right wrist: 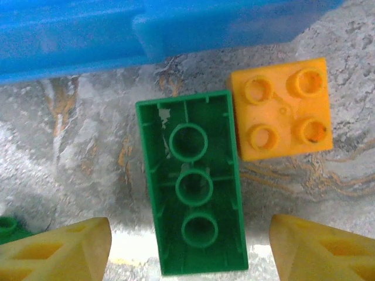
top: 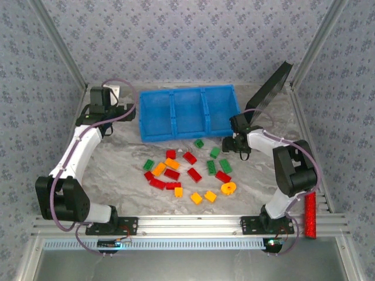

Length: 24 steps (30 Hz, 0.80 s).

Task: Sort the legos into containers by color
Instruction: Pick up the lego from the middle-right of the table.

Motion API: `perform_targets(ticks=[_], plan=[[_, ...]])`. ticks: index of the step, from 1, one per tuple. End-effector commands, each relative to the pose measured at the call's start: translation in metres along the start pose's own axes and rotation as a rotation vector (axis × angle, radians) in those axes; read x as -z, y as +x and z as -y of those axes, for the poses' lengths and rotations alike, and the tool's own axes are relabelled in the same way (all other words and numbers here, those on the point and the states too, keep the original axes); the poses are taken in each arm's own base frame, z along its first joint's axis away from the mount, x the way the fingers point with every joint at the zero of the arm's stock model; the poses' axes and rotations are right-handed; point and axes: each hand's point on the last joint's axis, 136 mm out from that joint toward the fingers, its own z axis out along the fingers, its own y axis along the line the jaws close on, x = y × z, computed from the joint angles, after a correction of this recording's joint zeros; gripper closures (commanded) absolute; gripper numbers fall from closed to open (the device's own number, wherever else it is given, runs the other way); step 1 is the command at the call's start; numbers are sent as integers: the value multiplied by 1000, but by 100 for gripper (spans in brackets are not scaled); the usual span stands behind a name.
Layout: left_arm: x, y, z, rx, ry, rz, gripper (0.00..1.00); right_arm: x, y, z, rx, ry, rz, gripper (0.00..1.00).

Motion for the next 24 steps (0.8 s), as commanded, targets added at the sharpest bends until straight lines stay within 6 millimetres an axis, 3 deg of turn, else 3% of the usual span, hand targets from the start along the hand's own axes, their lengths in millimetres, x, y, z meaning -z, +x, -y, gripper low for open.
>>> perform_targets(ticks=[1,10,16,19,21,24], plan=[[16,-12,-1,-19,-11,19,1,-4,-14,-1,19,32,15,31],[24,-3,-5,-44,-35,-26,1,-21,-22,-4,43,57,-24,52],[28,-1,-7,-57,-45,-40,1,-20,-10,-6,67,72,-78,69],[32,-2,-9,-69,-53,-48,1,-1,-3,-10,97,78,-86,72],[34,-1,-9,-76,-52,-50,1,22,-3,-14,117,69,-68,72],[36,-2,-9,-81,-53,-49,1,57,-17,-19,123,48,2,73]])
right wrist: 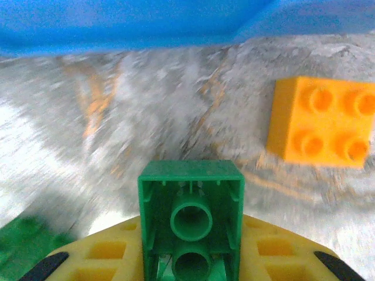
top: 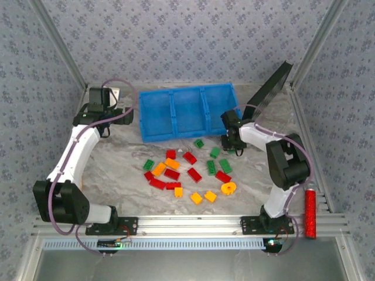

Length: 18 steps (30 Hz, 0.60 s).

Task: Sort the legos into containers by color
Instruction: Pick up the lego from the middle-right of the table, then place the lego in the container.

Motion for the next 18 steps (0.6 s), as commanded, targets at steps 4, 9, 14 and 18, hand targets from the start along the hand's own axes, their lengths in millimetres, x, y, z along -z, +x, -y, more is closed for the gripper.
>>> perform_targets(ticks=[4,9,14,18], plan=[[21,-11,-1,-32,0,28,1,84,-48,0,8,-18,185,73],[19,-6,-3,-31,-15,15,1,92,-102,-9,32,-17,285,72],[17,-1,-5,-35,-28,6,1,69,-145,-19,63,10,315,72],[15,2,-6,-33,-32,-2,1,39,-165,-27,81,33,282,72]])
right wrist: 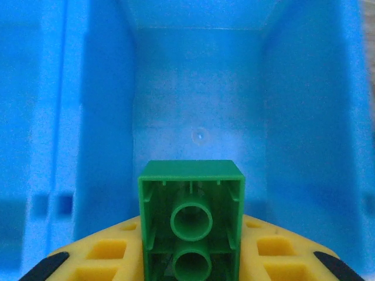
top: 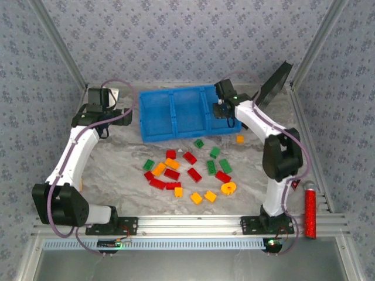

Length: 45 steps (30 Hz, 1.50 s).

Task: Sort the legos into containers by color
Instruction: Place the lego in the container, then pick up the lego from the middle-right of the table.

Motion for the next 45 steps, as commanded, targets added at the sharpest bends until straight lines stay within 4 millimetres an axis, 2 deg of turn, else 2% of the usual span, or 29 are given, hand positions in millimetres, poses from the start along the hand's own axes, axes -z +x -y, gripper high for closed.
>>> perform_targets(ticks=[1,7,10,13,16,19,23,28,31,34,36,40,44,45], plan=[[8,1,-1,-21,-10,4,1,-25,-7,2,33,41,-31,72],[6,6,-1,-18,-7,-11,1,-69,14,-1,-6,27,-148,72],[4,9,-1,-20,-9,-22,1,-78,19,-5,-26,10,-159,70],[1,11,0,-20,-6,-32,1,-75,22,-6,-21,17,-170,67],[-2,11,2,-18,2,-40,1,-65,20,-7,-13,1,-170,63],[-3,10,4,-15,12,-41,1,-47,12,-4,-9,0,-153,59],[-3,8,6,-6,23,-38,1,-14,1,0,6,3,-112,52],[-2,7,9,0,42,-37,1,33,1,5,15,8,-62,51],[0,5,10,2,55,-32,1,58,17,15,0,10,-60,50],[1,4,12,5,62,-28,1,68,43,31,-20,8,-89,45],[0,2,12,17,66,-25,1,67,64,44,-39,12,-118,41],[11,-15,17,50,103,34,1,65,97,66,-92,27,-158,38],[23,-33,11,100,81,98,1,53,116,73,-140,18,-183,36],[25,-39,7,126,66,109,1,45,127,74,-149,19,-207,36]])
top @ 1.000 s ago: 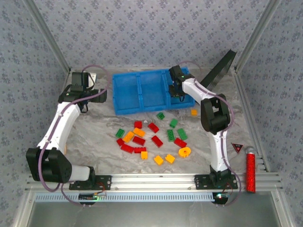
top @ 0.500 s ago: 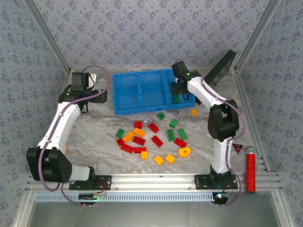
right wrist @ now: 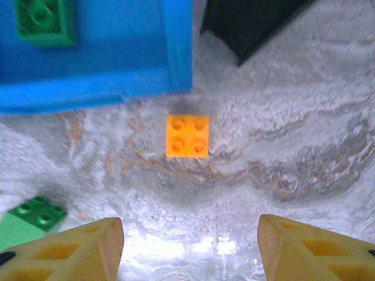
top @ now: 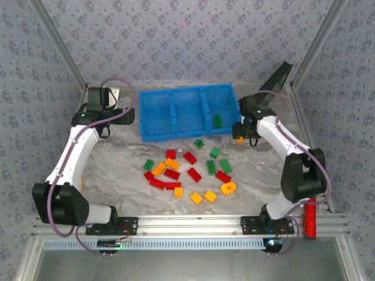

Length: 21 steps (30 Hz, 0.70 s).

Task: Sort the legos into containers by color
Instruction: Pick up the lego from the middle-right of the table.

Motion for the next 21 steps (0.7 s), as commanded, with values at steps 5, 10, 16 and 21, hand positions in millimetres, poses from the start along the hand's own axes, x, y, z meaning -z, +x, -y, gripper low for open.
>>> perform_targets(ticks=[5,10,16,21], plan=[[31,-58,8,55,43,112,1,-34,9,2,-67,-46,-16,36],[31,-64,5,28,25,87,1,-65,3,10,-57,0,-33,36],[32,-66,-3,32,-21,89,1,-92,-2,10,-49,-14,-65,36],[27,-63,-15,50,-92,66,1,-93,-19,3,-31,-48,-51,39]])
